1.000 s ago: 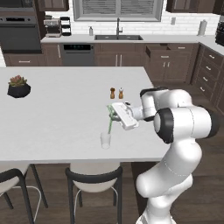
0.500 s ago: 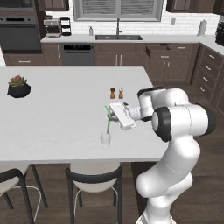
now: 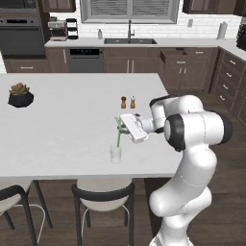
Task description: Take a straw from the drawer in front and place it inside the glass cup on the dining counter.
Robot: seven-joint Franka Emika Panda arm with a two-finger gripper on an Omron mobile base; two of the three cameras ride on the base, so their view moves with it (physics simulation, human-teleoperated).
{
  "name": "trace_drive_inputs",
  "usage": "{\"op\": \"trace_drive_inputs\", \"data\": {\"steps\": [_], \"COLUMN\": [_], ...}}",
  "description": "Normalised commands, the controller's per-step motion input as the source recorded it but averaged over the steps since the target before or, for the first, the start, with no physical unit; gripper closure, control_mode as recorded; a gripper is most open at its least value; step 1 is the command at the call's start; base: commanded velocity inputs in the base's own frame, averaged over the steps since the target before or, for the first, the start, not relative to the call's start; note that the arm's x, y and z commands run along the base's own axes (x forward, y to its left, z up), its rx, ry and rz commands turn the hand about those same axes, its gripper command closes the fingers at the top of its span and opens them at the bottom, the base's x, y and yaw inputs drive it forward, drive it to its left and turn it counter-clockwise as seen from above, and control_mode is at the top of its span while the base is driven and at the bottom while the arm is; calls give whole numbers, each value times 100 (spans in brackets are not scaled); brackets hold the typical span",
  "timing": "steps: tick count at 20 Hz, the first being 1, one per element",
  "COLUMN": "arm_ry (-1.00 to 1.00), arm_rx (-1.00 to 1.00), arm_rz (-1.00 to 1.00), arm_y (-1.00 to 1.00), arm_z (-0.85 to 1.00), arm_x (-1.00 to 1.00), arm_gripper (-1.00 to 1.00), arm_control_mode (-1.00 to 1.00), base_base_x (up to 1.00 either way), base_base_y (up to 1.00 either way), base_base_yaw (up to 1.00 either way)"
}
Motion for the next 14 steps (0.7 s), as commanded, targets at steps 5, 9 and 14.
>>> {"op": "trace_drive_inputs", "data": {"steps": [5, 9, 14], "arm_ry": [0, 0, 0], "arm_rx": [0, 0, 0], "arm_rz": [0, 0, 0], "arm_y": [0, 0, 0], "arm_z": [-17, -11, -9], "arm_x": [0, 9, 11], "arm_gripper": [100, 100, 100], "arm_control_mode": [-100, -100, -100], "base_base_x": [0, 0, 0], "base_base_y": [0, 0, 0], "base_base_yaw": [0, 0, 0]}}
